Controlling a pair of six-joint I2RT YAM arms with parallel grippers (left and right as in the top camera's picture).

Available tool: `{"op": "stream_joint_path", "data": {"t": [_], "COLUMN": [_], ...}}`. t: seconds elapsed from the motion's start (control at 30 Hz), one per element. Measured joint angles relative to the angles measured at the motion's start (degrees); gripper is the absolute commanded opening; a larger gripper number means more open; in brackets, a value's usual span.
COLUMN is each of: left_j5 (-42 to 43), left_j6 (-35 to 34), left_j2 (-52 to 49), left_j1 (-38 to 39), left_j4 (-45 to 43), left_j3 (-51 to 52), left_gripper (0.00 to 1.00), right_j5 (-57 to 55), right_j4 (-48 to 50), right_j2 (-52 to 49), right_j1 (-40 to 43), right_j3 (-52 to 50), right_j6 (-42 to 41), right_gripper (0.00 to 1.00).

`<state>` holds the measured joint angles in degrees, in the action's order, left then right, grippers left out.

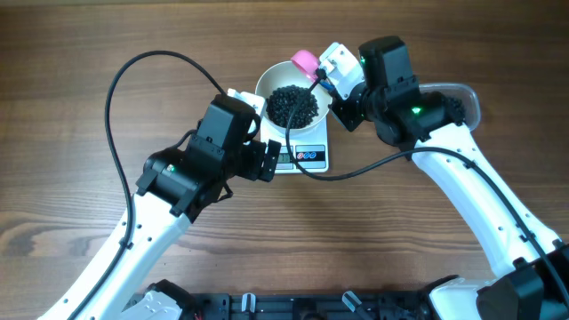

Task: Scoop item into bowl and weigh 150g on scale
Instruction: 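Tilt the scoop with the right gripper to pour beans into bowl, then carry the empty pink scoop right and lower it into the bean tub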

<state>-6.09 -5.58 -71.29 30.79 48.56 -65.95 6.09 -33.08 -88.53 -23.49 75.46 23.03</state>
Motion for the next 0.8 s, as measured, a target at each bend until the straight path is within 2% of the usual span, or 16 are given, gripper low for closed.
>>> {"op": "stream_joint_path", "data": {"t": [0.17,0.47,0.6,0.8], "left_j5": [0.0,0.0,0.0,0.0], "left_j6": [0.0,0.0,0.0,0.0], "left_j2": [0.0,0.0,0.0,0.0], "left_j1": [0.0,0.0,0.0,0.0], "left_j4": [0.0,0.0,0.0,0.0], "left_j3": [0.0,0.0,0.0,0.0], "left_gripper": [1.0,1.0,1.0,1.0], "right_j5": [-0.2,-0.1,0.1,4.0], "right_j4": [0.2,1.1,1.3,2.0], "right_j2": [0.0,0.9,3.5,6.0], "right_j1": [0.0,0.9,5.0,16.3], "right_j3": [0.0,0.0,0.0,0.0], "right_j6": [-3.0,-17.0,-19.4,-21.8], "right_gripper": [0.04,0.04,0.04,0.04]}}
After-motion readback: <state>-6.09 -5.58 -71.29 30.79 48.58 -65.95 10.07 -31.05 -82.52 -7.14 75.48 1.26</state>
